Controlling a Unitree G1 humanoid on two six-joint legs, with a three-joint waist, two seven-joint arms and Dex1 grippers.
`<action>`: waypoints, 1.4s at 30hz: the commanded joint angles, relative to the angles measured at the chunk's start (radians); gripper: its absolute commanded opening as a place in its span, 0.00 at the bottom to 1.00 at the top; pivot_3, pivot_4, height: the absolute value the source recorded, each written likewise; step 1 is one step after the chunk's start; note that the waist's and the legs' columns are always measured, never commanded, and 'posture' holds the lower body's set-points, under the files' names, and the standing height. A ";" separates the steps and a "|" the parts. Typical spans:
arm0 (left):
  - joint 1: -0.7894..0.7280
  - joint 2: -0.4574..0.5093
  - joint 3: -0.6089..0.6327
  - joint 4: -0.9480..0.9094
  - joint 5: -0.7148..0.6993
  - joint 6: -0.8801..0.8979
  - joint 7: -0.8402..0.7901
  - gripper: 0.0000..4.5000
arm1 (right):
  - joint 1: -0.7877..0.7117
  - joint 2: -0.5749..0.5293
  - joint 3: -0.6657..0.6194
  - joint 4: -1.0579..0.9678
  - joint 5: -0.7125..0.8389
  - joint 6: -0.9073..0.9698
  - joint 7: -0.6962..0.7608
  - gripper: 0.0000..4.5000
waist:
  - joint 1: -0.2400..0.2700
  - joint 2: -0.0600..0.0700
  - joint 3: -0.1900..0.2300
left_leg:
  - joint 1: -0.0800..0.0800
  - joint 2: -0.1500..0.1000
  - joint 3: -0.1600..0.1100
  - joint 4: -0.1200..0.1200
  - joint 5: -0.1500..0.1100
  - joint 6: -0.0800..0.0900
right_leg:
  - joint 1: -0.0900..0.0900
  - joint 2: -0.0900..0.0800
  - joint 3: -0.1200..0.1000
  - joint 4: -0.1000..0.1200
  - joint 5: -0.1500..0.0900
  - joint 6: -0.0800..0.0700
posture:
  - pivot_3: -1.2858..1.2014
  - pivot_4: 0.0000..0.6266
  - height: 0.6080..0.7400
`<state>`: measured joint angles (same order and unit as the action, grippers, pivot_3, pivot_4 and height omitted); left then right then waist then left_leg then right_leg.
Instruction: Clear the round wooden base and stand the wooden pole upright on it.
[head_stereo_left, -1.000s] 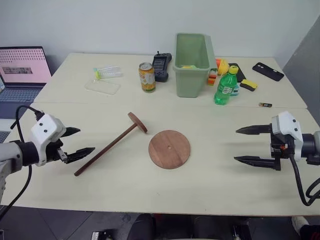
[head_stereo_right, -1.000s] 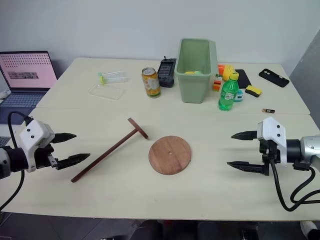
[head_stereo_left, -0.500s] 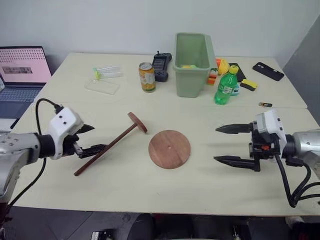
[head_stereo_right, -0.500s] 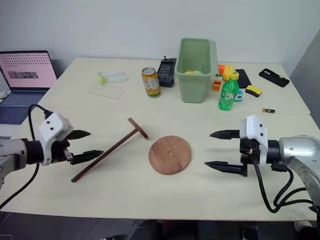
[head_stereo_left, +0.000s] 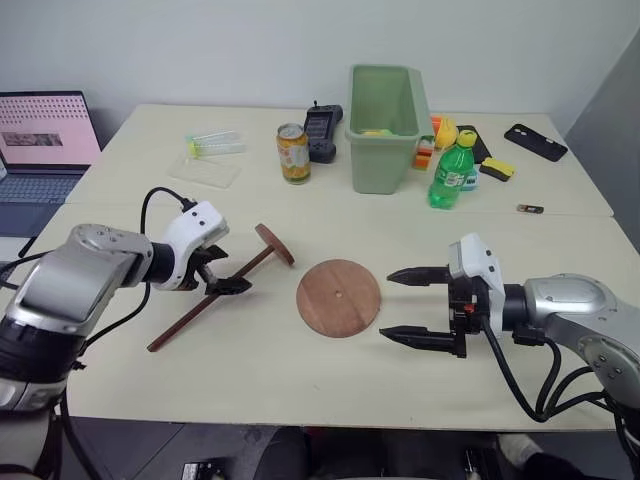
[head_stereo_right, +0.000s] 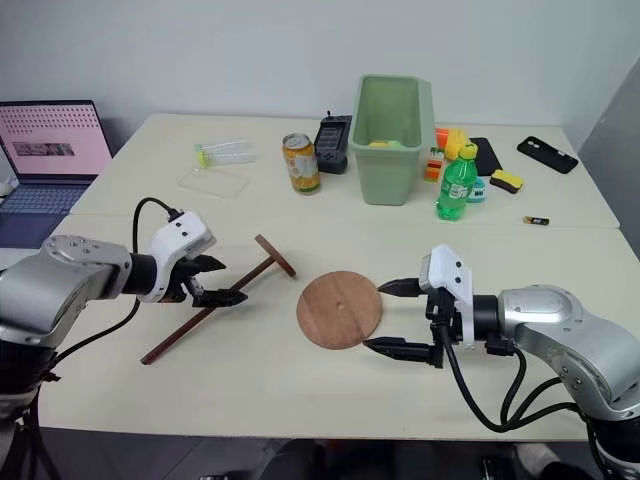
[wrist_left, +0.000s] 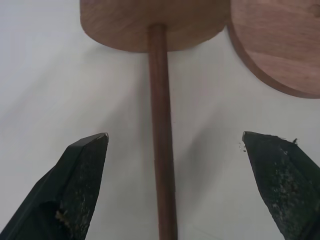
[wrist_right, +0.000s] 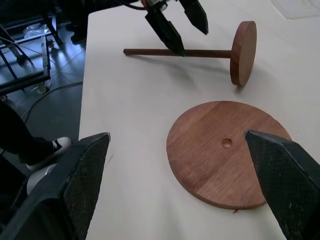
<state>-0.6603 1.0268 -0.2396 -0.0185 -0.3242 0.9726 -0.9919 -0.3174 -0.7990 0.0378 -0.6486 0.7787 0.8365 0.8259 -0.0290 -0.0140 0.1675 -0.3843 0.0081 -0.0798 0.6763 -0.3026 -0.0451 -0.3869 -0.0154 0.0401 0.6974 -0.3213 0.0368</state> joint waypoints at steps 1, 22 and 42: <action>-0.087 -0.021 -0.066 0.098 0.063 -0.017 -0.049 1.00 | -0.007 0.015 -0.009 -0.058 0.038 0.015 -0.026 1.00 | -0.001 0.000 0.000 | 0.000 -0.001 0.000 0.000 0.000 0.000 | 0.000 0.000 0.000 0.000 0.000 0.000 | 0.52 0.24 1.00; -0.220 -0.153 -0.233 0.327 0.266 -0.145 -0.193 0.86 | 0.004 0.005 -0.013 -0.121 0.081 0.038 -0.069 1.00 | -0.002 0.000 0.000 | -0.002 0.001 -0.001 0.001 0.000 0.000 | -0.001 -0.001 0.000 0.000 0.000 0.000 | 0.52 0.24 1.00; -0.261 -0.190 -0.161 0.390 0.305 -0.158 -0.190 0.06 | -0.001 -0.007 -0.036 -0.124 0.093 0.038 -0.081 1.00 | -0.002 0.000 0.000 | -0.002 0.000 -0.001 0.001 0.000 0.000 | -0.001 -0.001 0.000 0.000 0.000 0.000 | 0.52 0.24 1.00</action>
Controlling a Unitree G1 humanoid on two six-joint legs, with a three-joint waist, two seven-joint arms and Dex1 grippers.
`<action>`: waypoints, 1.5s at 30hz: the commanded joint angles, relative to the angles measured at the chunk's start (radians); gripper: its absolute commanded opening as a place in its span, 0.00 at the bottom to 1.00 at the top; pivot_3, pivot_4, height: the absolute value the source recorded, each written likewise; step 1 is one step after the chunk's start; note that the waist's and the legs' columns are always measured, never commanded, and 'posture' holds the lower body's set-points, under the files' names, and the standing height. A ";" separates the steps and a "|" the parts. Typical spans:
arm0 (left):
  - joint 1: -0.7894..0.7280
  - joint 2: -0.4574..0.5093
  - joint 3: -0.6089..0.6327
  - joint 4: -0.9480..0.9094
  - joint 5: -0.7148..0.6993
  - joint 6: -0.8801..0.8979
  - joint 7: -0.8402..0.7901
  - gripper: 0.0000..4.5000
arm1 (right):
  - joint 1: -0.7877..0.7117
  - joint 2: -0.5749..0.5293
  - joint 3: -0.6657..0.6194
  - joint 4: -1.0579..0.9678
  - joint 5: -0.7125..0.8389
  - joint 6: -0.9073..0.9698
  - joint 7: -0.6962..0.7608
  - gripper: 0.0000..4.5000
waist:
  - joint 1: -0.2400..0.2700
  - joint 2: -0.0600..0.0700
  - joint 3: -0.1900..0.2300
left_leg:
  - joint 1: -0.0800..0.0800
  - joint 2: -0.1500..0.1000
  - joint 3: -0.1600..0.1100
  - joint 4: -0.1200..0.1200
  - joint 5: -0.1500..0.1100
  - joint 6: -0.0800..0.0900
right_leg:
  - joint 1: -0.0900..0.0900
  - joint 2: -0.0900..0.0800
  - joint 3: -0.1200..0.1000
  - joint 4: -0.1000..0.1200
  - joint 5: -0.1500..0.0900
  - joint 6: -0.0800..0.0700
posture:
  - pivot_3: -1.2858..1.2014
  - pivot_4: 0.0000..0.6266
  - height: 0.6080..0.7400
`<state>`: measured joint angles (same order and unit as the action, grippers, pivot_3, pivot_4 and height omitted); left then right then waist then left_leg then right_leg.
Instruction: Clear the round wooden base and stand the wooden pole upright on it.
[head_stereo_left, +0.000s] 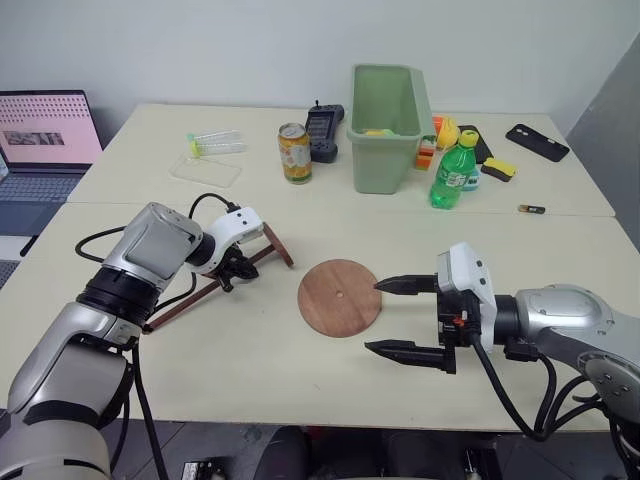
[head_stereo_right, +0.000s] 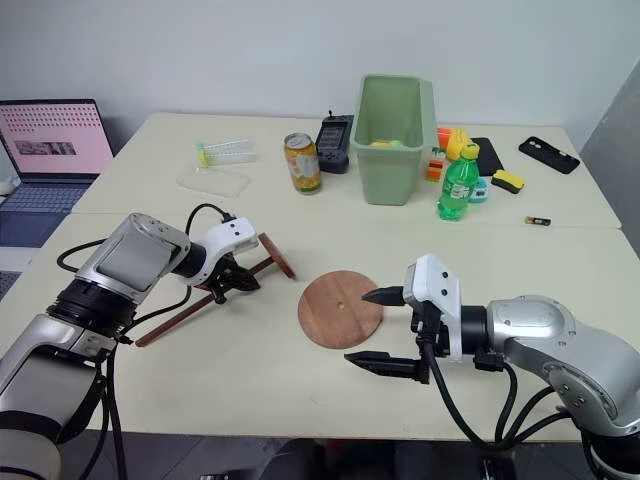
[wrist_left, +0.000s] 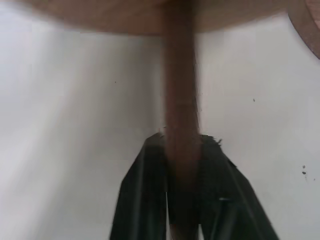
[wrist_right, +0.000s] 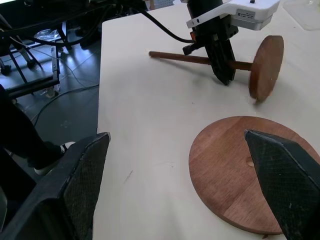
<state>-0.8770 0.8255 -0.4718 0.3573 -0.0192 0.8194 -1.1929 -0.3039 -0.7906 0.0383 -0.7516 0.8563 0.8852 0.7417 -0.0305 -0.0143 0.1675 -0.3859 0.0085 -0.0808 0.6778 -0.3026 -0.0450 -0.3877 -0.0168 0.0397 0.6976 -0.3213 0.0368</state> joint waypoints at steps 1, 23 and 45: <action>-0.051 0.012 0.088 0.023 -0.004 -0.011 0.018 0.06 | -0.015 -0.018 -0.038 -0.020 0.015 -0.012 0.004 1.00 | 0.000 0.000 0.000 | 0.000 0.000 0.000 0.000 0.000 0.000 | 0.000 0.000 0.000 0.000 0.000 0.000 | 0.52 0.24 1.00; 0.115 -0.543 0.599 -0.560 -0.508 -0.243 0.377 0.06 | 0.224 -0.046 -0.157 -0.075 -0.198 -0.230 -0.038 1.00 | 0.004 -0.001 0.000 | -0.005 0.000 -0.002 0.003 0.001 -0.001 | -0.001 -0.003 0.001 0.000 0.000 0.000 | 0.52 0.24 1.00; 0.363 -0.568 0.464 -0.666 -0.477 -0.427 0.431 0.06 | 0.267 0.023 -0.021 -0.052 -0.263 -0.237 -0.076 1.00 | 0.004 -0.002 0.000 | -0.002 -0.001 -0.001 0.003 0.001 -0.001 | 0.002 -0.002 0.001 0.000 0.000 0.000 | 0.52 0.24 1.00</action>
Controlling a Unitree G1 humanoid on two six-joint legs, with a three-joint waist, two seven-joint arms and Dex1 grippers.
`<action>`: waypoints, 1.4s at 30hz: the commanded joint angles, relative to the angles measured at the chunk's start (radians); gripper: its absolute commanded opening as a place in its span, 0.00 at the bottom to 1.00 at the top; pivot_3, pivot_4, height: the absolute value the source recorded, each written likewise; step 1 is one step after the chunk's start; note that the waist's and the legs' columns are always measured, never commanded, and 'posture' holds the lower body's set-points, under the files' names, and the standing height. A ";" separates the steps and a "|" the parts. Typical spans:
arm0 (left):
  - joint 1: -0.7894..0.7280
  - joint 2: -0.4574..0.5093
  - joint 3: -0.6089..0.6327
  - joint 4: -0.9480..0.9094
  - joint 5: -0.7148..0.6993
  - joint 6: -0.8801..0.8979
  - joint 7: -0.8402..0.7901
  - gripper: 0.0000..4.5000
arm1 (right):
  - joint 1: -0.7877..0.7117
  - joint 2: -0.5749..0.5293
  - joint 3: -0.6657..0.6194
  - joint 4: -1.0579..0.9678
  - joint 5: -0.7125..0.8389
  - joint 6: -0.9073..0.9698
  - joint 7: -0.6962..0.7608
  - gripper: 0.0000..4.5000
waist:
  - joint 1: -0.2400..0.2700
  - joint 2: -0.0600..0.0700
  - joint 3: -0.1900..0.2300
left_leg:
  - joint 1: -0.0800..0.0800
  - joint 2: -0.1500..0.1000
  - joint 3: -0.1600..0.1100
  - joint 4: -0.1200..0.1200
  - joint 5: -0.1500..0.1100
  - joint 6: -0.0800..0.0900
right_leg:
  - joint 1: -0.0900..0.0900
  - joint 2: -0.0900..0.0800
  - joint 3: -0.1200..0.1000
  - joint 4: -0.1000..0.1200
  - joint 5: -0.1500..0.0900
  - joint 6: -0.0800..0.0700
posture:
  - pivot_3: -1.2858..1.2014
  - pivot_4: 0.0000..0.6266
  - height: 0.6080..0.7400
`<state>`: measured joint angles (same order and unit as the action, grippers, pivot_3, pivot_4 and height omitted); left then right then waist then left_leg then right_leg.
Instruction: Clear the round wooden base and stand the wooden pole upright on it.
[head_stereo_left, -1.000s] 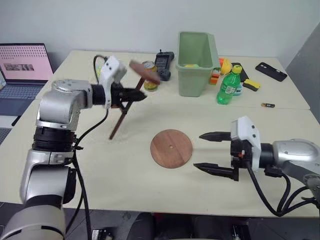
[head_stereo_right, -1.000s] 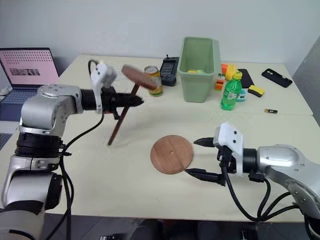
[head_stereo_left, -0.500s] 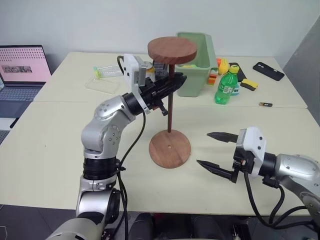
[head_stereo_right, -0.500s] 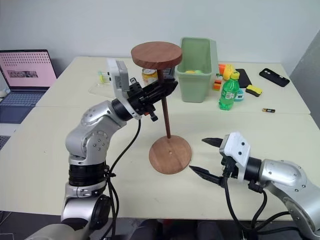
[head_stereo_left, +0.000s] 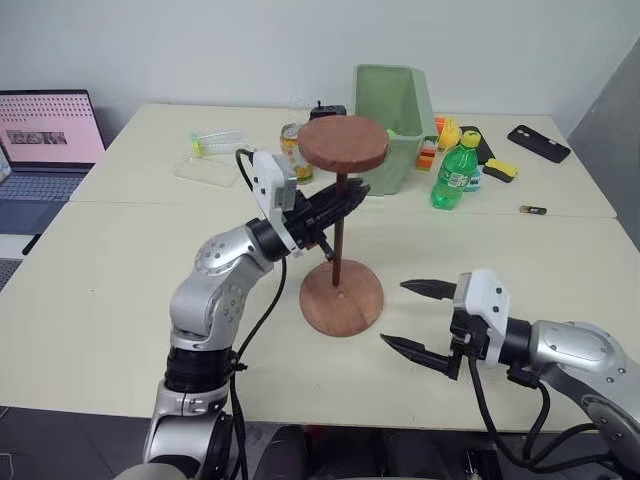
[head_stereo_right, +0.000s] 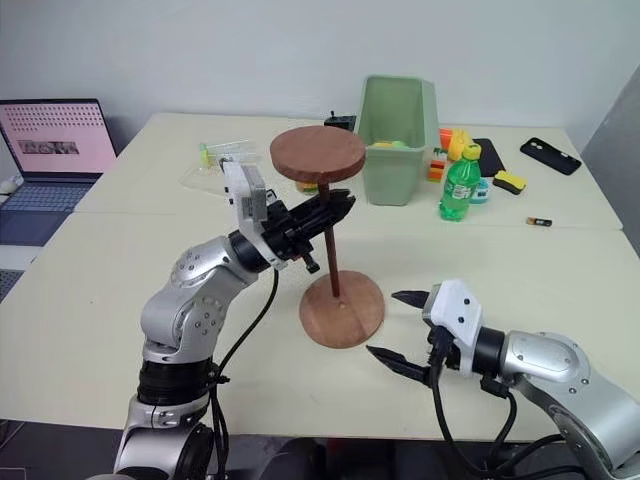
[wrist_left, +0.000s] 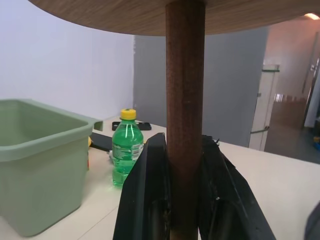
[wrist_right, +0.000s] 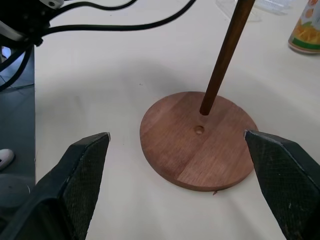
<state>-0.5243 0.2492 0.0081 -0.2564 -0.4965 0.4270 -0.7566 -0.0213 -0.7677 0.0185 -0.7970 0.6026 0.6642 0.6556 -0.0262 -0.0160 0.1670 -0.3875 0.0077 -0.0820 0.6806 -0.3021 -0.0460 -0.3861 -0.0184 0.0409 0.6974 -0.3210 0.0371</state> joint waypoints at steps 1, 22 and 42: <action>0.022 0.011 -0.024 -0.050 0.007 -0.047 -0.010 0.06 | -0.021 -0.001 0.007 0.000 -0.018 -0.019 0.011 1.00 | 0.000 0.000 0.000 | 0.000 0.000 0.000 0.000 0.000 0.000 | 0.000 0.000 0.000 0.000 0.000 0.000 | 0.52 0.24 1.00; 0.057 -0.021 -0.093 0.016 0.043 -0.161 0.004 0.06 | -0.049 0.022 0.003 0.008 0.009 0.060 -0.003 1.00 | 0.000 0.000 0.000 | 0.003 0.000 0.001 -0.001 0.000 0.001 | 0.001 0.000 0.000 0.000 0.000 0.000 | 0.52 0.24 1.00; 0.103 -0.005 -0.099 0.024 0.042 -0.164 0.001 0.06 | -0.076 0.012 0.005 0.022 0.010 0.069 0.007 1.00 | 0.000 0.000 0.000 | 0.006 0.000 0.000 -0.001 0.000 0.001 | 0.006 0.000 0.000 -0.002 0.000 0.000 | 0.52 0.24 1.00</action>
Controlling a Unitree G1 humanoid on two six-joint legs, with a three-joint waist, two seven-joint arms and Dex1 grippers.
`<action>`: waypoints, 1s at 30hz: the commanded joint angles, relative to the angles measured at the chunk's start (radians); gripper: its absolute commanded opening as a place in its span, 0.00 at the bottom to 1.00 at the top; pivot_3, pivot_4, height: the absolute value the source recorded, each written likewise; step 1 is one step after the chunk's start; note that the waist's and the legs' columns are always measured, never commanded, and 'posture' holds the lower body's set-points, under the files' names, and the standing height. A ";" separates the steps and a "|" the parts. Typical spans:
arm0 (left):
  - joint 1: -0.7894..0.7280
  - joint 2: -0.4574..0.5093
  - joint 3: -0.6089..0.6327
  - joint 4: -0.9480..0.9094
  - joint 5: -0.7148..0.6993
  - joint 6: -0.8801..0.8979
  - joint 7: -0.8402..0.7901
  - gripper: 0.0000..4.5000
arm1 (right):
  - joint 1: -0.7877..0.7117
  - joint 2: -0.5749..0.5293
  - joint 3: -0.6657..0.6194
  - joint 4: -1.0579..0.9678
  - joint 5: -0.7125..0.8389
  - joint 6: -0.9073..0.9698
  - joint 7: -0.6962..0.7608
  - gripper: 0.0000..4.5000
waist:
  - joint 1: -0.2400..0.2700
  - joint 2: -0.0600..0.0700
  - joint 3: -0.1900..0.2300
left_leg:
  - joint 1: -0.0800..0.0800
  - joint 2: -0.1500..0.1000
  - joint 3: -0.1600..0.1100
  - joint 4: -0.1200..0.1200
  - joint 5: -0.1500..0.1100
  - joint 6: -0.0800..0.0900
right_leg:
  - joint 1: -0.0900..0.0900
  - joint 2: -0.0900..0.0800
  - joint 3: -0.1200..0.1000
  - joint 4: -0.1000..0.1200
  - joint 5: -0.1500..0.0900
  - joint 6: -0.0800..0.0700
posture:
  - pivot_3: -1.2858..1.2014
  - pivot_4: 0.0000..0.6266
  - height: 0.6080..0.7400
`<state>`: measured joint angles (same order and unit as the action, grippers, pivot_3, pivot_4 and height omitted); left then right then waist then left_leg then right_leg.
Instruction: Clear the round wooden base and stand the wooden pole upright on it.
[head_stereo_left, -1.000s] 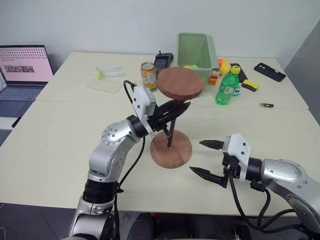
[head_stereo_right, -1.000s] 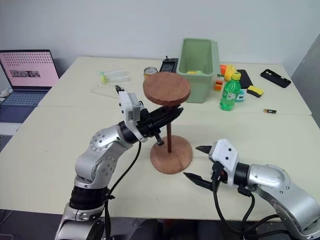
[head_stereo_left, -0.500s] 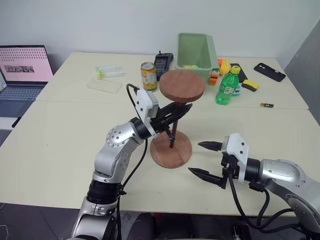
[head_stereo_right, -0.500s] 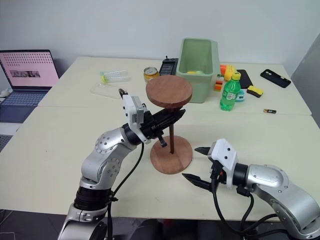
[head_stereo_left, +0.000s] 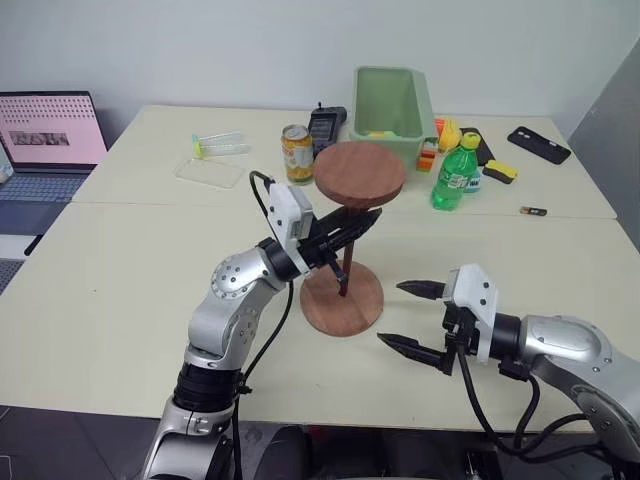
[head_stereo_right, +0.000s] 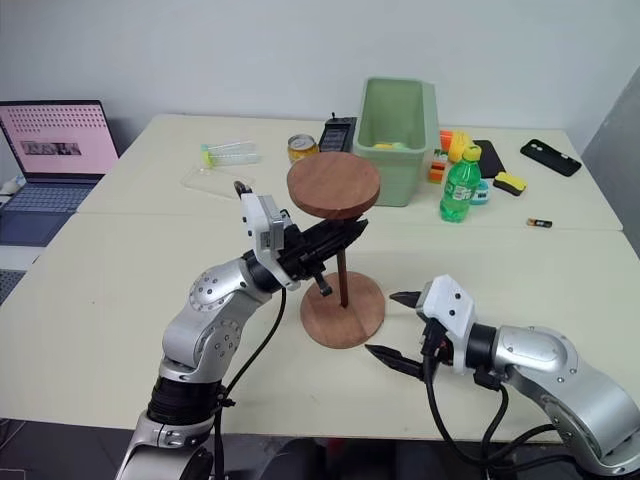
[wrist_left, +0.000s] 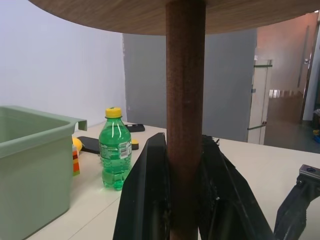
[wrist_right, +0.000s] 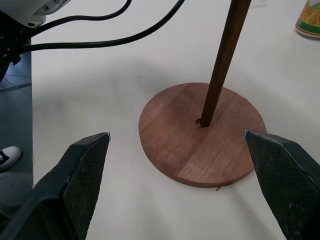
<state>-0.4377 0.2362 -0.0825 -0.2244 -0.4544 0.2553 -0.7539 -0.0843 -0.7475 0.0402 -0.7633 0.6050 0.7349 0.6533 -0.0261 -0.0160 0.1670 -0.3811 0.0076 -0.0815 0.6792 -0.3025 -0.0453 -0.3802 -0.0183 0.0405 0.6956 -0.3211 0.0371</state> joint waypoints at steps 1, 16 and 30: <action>0.017 0.009 -0.009 -0.010 -0.001 0.008 -0.001 0.06 | -0.014 -0.008 -0.017 -0.010 0.007 -0.002 0.009 1.00 | 0.000 0.000 0.000 | 0.000 0.000 0.000 0.000 0.000 0.000 | 0.000 0.000 0.000 0.000 0.000 0.000 | 0.52 0.24 1.00; 0.038 0.022 0.000 -0.019 0.003 0.002 0.010 0.06 | -0.010 -0.011 -0.015 -0.007 0.001 -0.006 0.013 1.00 | 0.000 0.000 0.000 | 0.001 0.000 -0.001 0.000 0.000 0.000 | 0.001 0.000 0.000 0.000 0.000 0.000 | 0.52 0.24 1.00; 0.096 0.035 0.005 0.022 0.042 -0.067 0.042 0.06 | -0.012 -0.010 -0.010 -0.006 -0.003 -0.008 0.020 1.00 | 0.000 0.000 0.000 | 0.004 0.000 -0.002 -0.001 0.000 0.000 | 0.005 0.000 0.000 -0.002 0.000 0.000 | 0.52 0.24 1.00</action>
<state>-0.3701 0.2502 -0.0787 -0.2402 -0.4577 0.1761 -0.7278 -0.0899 -0.7496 0.0411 -0.7505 0.6023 0.7362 0.6697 -0.0258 -0.0158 0.1667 -0.3763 0.0078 -0.0838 0.6782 -0.3026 -0.0451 -0.3736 -0.0183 0.0406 0.6926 -0.3211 0.0371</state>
